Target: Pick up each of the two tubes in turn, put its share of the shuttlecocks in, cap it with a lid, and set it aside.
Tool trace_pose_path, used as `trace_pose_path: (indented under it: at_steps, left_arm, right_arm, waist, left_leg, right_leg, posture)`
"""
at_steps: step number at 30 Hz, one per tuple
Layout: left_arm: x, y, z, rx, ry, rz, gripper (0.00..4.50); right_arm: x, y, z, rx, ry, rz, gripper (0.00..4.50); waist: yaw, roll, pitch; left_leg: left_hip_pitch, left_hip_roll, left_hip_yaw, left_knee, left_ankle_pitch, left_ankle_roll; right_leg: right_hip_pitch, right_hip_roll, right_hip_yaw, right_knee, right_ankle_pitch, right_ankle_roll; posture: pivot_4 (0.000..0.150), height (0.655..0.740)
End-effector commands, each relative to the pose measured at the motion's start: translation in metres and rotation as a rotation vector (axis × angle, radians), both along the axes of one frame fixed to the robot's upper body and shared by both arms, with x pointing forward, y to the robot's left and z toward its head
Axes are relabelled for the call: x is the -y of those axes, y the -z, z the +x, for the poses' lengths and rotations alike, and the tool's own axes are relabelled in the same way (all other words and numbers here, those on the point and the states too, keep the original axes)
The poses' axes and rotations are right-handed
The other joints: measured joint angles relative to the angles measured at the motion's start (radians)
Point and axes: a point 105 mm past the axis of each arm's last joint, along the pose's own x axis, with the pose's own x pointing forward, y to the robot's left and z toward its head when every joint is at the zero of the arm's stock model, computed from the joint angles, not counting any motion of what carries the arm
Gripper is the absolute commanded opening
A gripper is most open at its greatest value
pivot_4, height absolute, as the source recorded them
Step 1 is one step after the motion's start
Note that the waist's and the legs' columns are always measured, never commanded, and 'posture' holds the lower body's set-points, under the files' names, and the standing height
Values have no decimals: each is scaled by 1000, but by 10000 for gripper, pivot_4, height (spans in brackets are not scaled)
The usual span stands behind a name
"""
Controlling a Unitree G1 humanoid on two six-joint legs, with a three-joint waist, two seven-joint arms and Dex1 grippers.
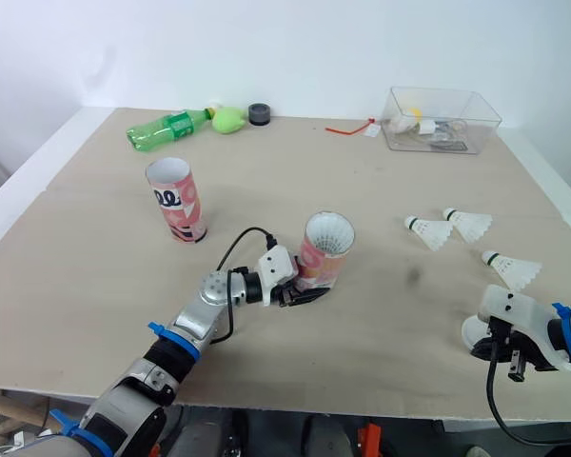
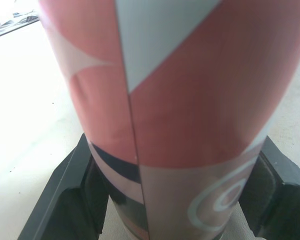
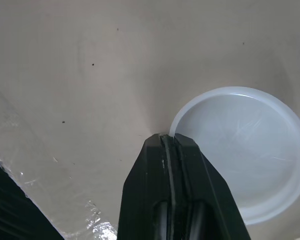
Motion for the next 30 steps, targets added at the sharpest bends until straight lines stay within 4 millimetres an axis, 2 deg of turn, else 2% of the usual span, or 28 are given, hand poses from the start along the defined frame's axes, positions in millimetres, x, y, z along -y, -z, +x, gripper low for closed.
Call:
trace_pose_path:
  at_steps: [1,6,13,16,18,21,30]
  left_arm:
    - [7,21,-11,-55,47,68,29946]
    - [7,21,-9,-55,44,71,29946]
    - [3,25,-3,-50,27,90,29946]
    - [2,28,0,-53,12,92,29946]
    - [1,28,2,-60,3,84,29946]
    - [2,28,4,-72,0,73,29946]
    - [1,30,-4,-175,98,50,29946]
  right_arm:
    - [5,9,-3,-27,7,-22,473]
    - [0,5,3,17,-43,-16,473]
    - [-26,-29,27,158,-223,-7,473]
    - [-41,-56,40,243,-323,-10,473]
    - [-49,-67,43,256,-375,-12,473]
    - [-68,-94,50,297,-482,-35,473]
    - [-122,-163,81,465,-808,-133,473]
  waist:
    - [0,0,0]
    - [-1,-1,0]
    - [-3,4,0]
    - [-4,7,-1]
    - [-2,8,-2]
    - [-2,9,-2]
    - [-9,11,-2]
  left_leg:
    - [0,0,0,0,0,0]
    - [1,0,0,1,0,0]
    - [1,1,0,2,1,0]
    - [1,1,1,2,2,0]
    - [1,1,1,2,2,0]
    - [1,1,1,2,2,0]
    - [1,2,1,1,1,-1]
  right_leg:
    - [0,-1,0,0,0,0]
    - [0,-1,0,0,1,0]
    - [0,-1,1,0,3,2]
    - [-1,0,1,0,3,2]
    - [-1,1,1,0,4,2]
    - [-2,0,0,0,4,1]
    - [-5,-2,0,0,3,-1]
  posture:
    - [1500,7400]
    - [1500,7400]
    - [1500,7400]
    - [1500,7400]
    - [1500,7400]
    - [1500,7400]
    - [1500,7400]
